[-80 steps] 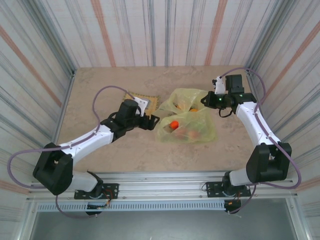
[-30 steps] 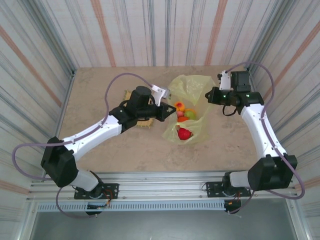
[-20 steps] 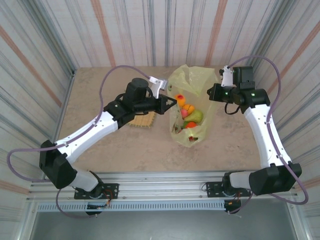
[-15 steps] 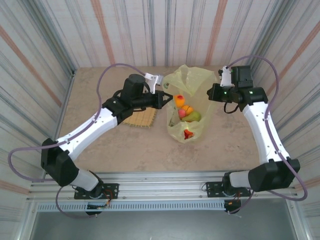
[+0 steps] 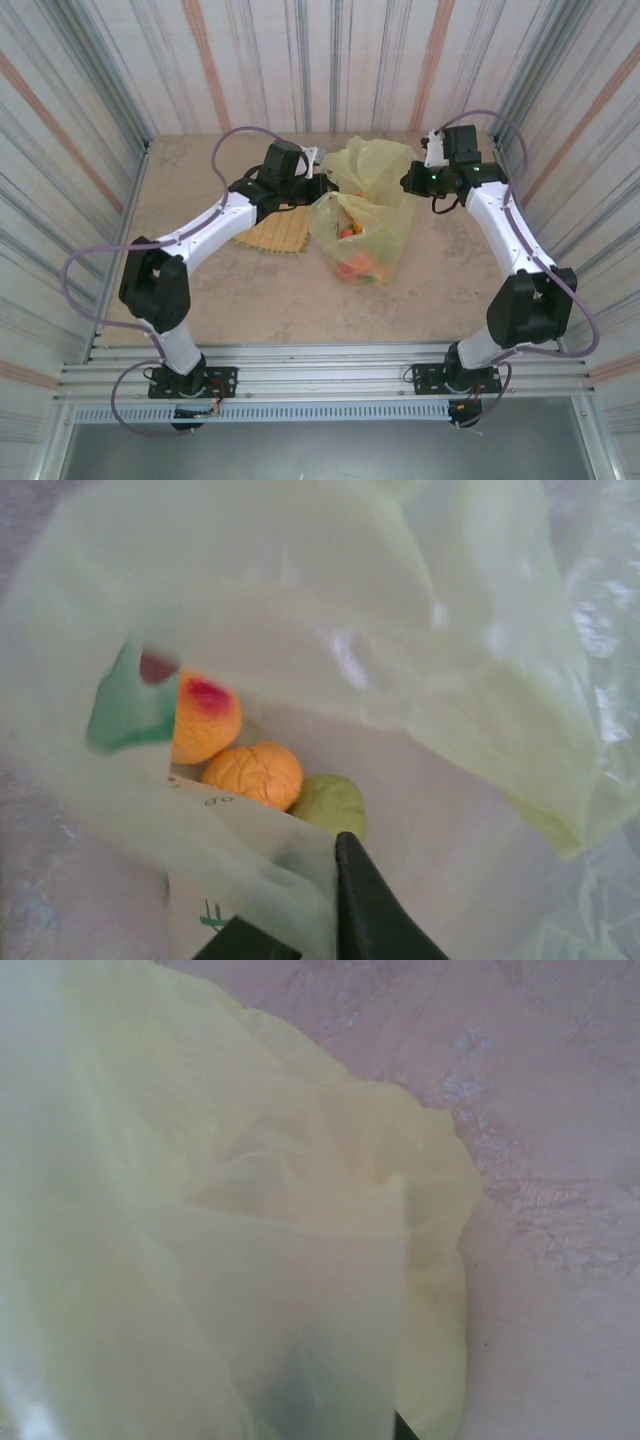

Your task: Place the fruits into the plastic bag

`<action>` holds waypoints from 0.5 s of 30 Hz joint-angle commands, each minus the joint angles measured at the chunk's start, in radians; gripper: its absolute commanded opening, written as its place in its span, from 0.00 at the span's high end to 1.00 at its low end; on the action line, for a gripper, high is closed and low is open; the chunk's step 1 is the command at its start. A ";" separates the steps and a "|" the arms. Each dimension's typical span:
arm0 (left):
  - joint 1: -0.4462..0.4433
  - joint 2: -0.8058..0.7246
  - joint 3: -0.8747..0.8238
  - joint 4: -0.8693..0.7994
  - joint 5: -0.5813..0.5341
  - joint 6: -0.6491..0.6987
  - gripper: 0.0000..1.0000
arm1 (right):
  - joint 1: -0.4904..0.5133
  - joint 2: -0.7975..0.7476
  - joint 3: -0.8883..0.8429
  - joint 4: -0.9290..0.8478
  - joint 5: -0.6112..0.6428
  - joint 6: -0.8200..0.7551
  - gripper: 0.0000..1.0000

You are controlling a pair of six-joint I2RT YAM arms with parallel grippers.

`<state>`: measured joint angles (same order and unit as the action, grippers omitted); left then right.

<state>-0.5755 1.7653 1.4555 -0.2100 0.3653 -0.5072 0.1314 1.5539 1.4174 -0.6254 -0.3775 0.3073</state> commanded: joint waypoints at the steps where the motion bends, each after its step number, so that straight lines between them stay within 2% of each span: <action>1: 0.012 0.047 0.056 -0.018 -0.034 0.045 0.79 | 0.002 0.059 0.012 0.052 -0.024 0.027 1.00; 5: 0.027 0.054 0.082 -0.049 -0.015 0.072 0.62 | -0.001 0.090 0.054 0.044 -0.026 0.035 0.89; 11: 0.026 -0.103 -0.017 -0.035 -0.071 0.136 0.36 | -0.001 -0.026 0.065 0.039 0.020 0.030 0.63; 15: 0.028 -0.240 -0.124 0.004 -0.149 0.173 0.14 | -0.004 -0.120 0.076 0.014 0.060 0.022 0.35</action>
<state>-0.5545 1.6947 1.4265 -0.2108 0.3038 -0.3958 0.1314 1.5555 1.4494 -0.5911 -0.3683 0.3344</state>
